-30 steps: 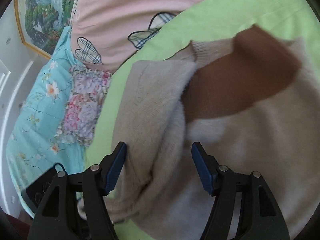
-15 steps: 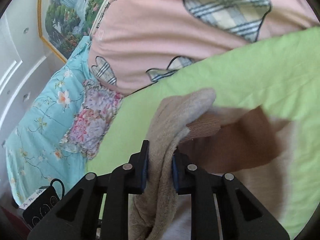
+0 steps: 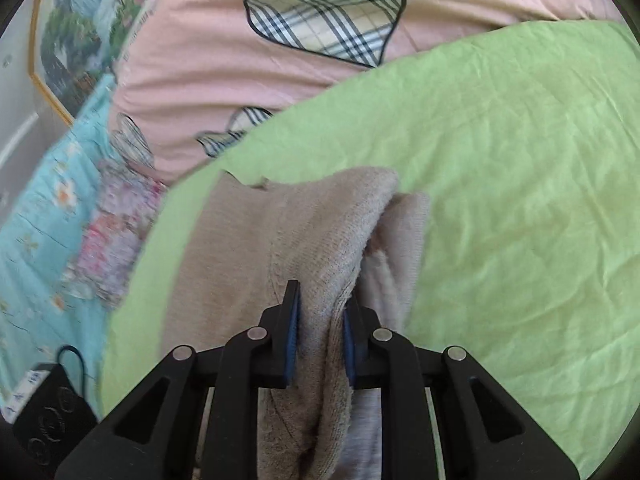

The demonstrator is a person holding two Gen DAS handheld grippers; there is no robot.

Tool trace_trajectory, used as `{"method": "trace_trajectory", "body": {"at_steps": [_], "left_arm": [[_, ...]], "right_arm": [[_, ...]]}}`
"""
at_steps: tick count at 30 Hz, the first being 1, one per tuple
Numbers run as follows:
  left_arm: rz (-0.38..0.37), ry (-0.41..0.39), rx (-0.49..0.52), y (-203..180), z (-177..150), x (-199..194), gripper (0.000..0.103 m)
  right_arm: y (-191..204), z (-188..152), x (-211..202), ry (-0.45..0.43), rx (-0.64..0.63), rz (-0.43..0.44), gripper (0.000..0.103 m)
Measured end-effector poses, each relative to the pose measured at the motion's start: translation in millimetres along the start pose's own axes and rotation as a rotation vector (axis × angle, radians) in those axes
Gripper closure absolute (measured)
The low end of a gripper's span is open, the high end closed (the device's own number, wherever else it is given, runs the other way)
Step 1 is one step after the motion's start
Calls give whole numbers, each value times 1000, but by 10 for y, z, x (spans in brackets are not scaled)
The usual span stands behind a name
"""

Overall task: Fold small clothes
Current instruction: 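Lift the sweater edge with both grippers and fold it over the body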

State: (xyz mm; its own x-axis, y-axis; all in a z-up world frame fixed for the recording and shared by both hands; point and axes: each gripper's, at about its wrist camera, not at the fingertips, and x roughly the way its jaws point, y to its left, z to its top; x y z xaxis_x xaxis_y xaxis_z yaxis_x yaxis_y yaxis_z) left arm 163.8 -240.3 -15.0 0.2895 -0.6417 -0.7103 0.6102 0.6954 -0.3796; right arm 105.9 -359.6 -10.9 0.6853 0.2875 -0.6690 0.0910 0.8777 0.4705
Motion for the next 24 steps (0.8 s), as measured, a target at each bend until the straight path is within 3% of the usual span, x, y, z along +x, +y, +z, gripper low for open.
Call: {"method": "trace_trajectory", "body": {"at_steps": [4, 9, 11, 12, 13, 14, 20, 24], "left_arm": [[-11, 8, -15, 24, -43, 16, 93], [-36, 41, -23, 83, -109, -123, 74], [-38, 33, -12, 76, -185, -297, 64], [-34, 29, -11, 69, -230, -379, 55], [-31, 22, -12, 79, -260, -470, 53], [-31, 6, -10, 98, -293, -583, 53], [41, -80, -57, 410, -288, -1062, 32], [72, -88, -143, 785, -134, -1092, 30]], "right_arm": [[-110, -99, 36, -13, 30, 0, 81], [-84, -168, -84, -31, 50, -17, 78], [-45, -204, -165, -37, 48, -20, 72], [-31, -232, -218, -44, 52, -13, 62], [-19, -258, -260, -51, 54, -10, 50], [-12, -295, -313, -59, 54, -14, 46], [-86, -477, -410, -35, 86, 2, 44], [-155, -557, -406, -21, 127, 41, 41]]}}
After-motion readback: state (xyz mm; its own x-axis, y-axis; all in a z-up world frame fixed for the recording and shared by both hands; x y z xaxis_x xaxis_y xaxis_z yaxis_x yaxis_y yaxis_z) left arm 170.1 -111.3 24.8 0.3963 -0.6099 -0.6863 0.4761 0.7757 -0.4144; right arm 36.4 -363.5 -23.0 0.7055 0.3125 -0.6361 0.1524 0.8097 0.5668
